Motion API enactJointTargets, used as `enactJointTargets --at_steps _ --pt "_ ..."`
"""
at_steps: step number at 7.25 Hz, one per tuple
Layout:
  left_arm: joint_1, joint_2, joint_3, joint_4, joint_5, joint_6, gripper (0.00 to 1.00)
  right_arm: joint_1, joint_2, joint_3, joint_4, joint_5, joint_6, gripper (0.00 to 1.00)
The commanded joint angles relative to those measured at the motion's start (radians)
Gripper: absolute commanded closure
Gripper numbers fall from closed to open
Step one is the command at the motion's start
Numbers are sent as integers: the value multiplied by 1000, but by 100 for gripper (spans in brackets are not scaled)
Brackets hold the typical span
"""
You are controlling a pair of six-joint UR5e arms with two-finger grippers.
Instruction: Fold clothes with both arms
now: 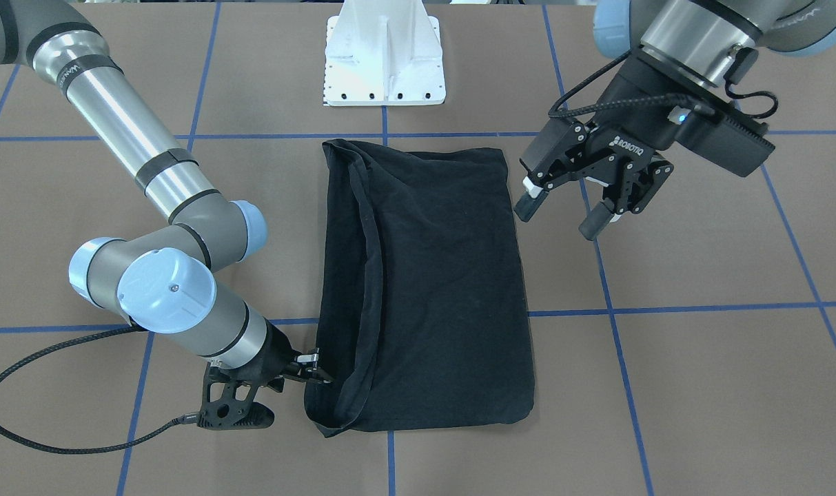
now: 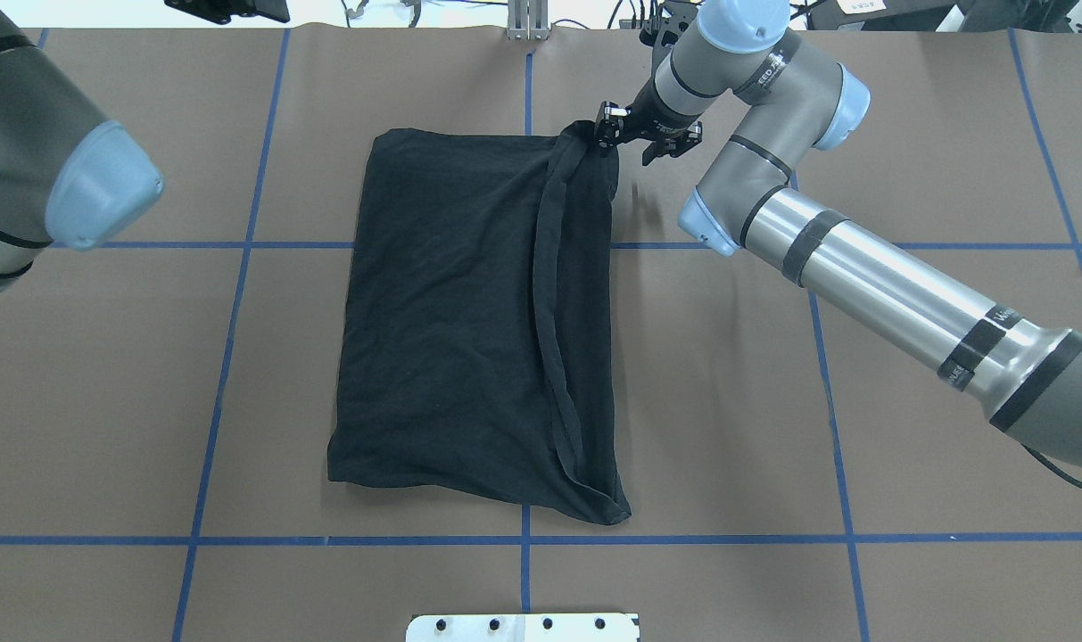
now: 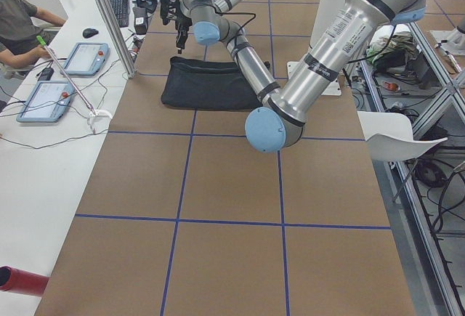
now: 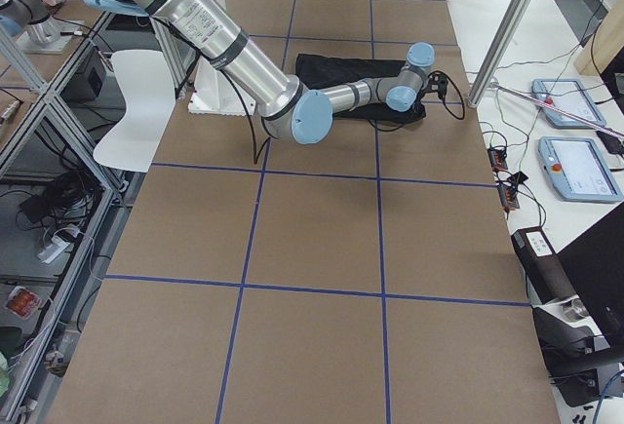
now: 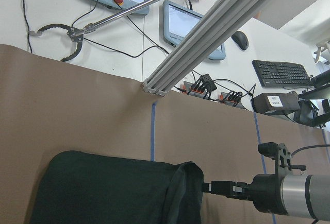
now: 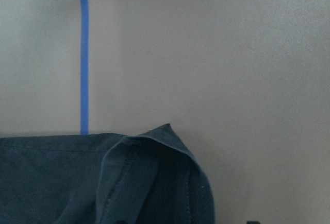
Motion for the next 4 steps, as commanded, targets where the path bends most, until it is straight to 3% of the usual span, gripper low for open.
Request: enactJointTargets --at_steps 1,2,3,4 --pt "-3 135 -109 32 -25 0 0 -39 -7 226 -315 12 4 2" --pt "0 253 -184 34 -23 0 0 -77 -24 364 -502 -50 4 2" --pt "-1 287 -206 40 -25 0 0 -152 -23 451 -671 -138 3 2" --pt "-1 300 -222 84 -25 0 0 -222 -21 502 -753 -214 4 2"
